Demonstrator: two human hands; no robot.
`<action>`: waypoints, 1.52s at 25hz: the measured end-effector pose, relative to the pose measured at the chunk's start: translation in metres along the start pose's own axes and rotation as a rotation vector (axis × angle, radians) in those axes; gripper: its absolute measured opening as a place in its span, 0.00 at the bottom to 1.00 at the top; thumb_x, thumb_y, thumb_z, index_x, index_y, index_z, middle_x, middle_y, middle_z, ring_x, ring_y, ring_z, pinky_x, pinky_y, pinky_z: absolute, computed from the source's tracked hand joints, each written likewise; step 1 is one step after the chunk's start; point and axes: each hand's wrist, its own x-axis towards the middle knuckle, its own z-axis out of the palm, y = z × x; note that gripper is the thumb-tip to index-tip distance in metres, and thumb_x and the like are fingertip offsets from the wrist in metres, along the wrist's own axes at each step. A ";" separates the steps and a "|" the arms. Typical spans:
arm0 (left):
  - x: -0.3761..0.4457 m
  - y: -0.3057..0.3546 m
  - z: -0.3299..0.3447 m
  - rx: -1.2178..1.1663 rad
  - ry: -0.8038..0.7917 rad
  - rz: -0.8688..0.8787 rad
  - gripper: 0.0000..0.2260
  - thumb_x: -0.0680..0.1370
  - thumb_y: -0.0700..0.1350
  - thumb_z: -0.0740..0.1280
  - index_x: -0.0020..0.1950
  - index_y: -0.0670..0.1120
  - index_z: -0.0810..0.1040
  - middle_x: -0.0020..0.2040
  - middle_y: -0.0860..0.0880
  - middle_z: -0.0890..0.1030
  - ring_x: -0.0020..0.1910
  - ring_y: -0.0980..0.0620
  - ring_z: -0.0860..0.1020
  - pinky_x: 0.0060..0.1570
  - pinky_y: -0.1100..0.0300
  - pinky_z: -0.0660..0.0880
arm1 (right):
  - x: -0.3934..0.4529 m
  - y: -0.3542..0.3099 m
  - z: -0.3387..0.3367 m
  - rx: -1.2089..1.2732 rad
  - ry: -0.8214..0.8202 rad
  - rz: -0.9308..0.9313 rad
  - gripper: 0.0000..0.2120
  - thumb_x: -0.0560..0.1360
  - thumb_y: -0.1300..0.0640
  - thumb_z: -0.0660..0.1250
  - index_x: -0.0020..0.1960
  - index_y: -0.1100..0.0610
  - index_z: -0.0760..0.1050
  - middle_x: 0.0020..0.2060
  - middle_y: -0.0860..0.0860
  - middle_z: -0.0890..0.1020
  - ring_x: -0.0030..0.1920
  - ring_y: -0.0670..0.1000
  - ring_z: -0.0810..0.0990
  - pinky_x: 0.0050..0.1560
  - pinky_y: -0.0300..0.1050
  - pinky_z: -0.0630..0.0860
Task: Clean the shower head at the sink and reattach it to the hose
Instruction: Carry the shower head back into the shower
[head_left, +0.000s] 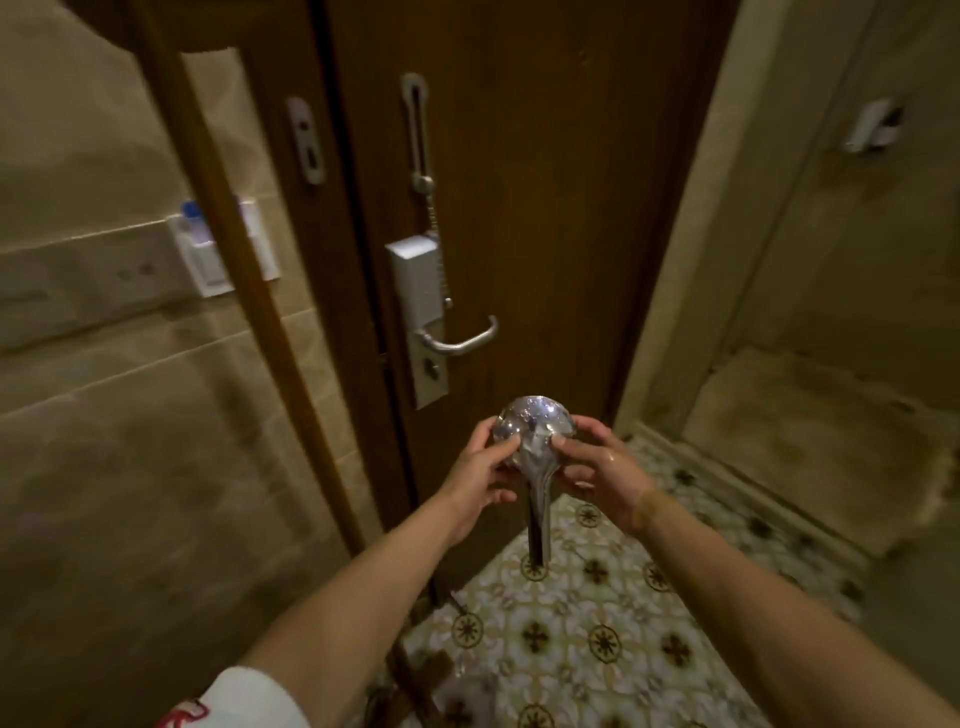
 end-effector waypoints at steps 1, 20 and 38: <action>0.010 0.004 0.005 0.002 -0.042 -0.002 0.15 0.77 0.51 0.66 0.63 0.58 0.71 0.51 0.49 0.81 0.46 0.50 0.77 0.36 0.59 0.71 | 0.003 -0.005 -0.006 -0.011 0.045 -0.014 0.13 0.73 0.61 0.73 0.55 0.49 0.78 0.36 0.47 0.82 0.27 0.44 0.72 0.40 0.43 0.72; 0.195 0.049 0.239 0.143 -0.640 0.062 0.19 0.77 0.45 0.68 0.67 0.53 0.70 0.55 0.48 0.81 0.52 0.49 0.80 0.40 0.54 0.77 | -0.008 -0.105 -0.221 0.122 0.611 -0.285 0.14 0.72 0.59 0.74 0.55 0.49 0.79 0.46 0.54 0.85 0.40 0.55 0.83 0.41 0.47 0.80; 0.412 0.097 0.487 0.158 -0.766 0.056 0.24 0.78 0.39 0.65 0.72 0.50 0.64 0.57 0.47 0.78 0.52 0.50 0.78 0.36 0.58 0.78 | 0.086 -0.254 -0.481 0.189 0.649 -0.383 0.13 0.75 0.60 0.71 0.57 0.49 0.77 0.48 0.53 0.84 0.36 0.54 0.83 0.36 0.43 0.82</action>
